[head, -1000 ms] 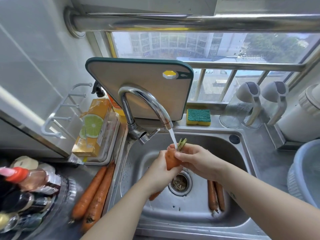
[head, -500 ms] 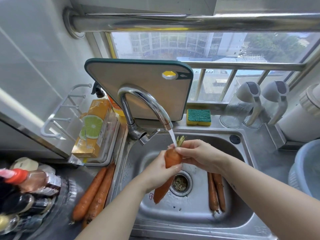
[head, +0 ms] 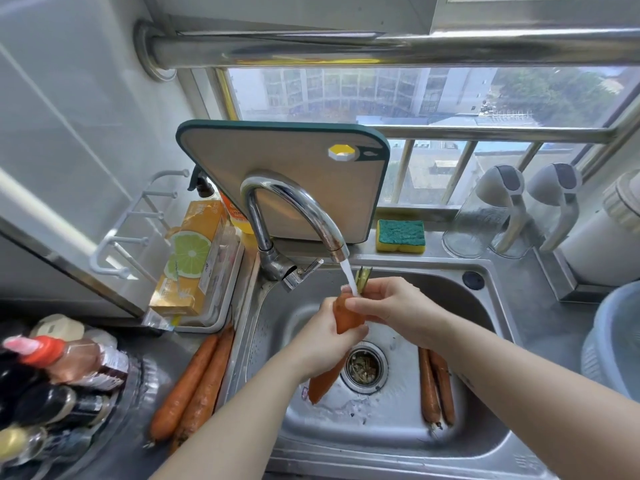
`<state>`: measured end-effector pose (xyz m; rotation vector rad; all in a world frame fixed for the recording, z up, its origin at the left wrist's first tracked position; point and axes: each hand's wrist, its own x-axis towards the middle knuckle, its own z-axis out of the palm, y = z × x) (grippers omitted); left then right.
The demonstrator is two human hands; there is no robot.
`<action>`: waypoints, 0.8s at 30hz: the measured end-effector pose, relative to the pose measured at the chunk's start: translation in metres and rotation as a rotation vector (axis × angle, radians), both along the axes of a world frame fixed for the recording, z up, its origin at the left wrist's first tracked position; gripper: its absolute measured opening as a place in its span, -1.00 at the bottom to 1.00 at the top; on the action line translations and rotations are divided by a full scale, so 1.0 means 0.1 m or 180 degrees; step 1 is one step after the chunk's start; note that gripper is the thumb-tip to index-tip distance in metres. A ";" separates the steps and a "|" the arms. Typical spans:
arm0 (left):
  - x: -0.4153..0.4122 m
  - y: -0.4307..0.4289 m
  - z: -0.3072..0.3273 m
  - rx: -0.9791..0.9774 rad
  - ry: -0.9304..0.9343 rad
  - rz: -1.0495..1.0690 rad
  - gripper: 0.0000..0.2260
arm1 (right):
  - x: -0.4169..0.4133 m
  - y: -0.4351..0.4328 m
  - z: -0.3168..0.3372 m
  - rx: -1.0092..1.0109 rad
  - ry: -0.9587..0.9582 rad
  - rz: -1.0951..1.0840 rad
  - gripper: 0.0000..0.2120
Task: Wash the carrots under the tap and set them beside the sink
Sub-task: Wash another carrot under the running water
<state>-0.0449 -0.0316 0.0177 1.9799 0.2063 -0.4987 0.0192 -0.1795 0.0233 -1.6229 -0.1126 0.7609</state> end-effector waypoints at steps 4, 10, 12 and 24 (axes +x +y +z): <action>0.00 0.02 0.00 -0.0064 0.0071 0.0011 -0.55 | 0.04 -0.06 0.06 0.0224 0.0411 0.0337 -0.78; 0.05 -0.01 0.00 0.0220 -0.0006 0.0027 -0.52 | 0.02 0.01 -0.04 -0.0097 -0.0096 -0.0106 -0.77; 0.04 0.02 0.00 0.0165 0.0059 -0.0057 -0.51 | 0.04 -0.03 -0.03 0.0107 0.0060 0.0009 -0.72; 0.04 -0.14 0.03 0.0261 -0.0279 0.0291 -0.55 | -0.07 0.09 -0.07 -0.0053 -0.0394 -0.0493 -0.85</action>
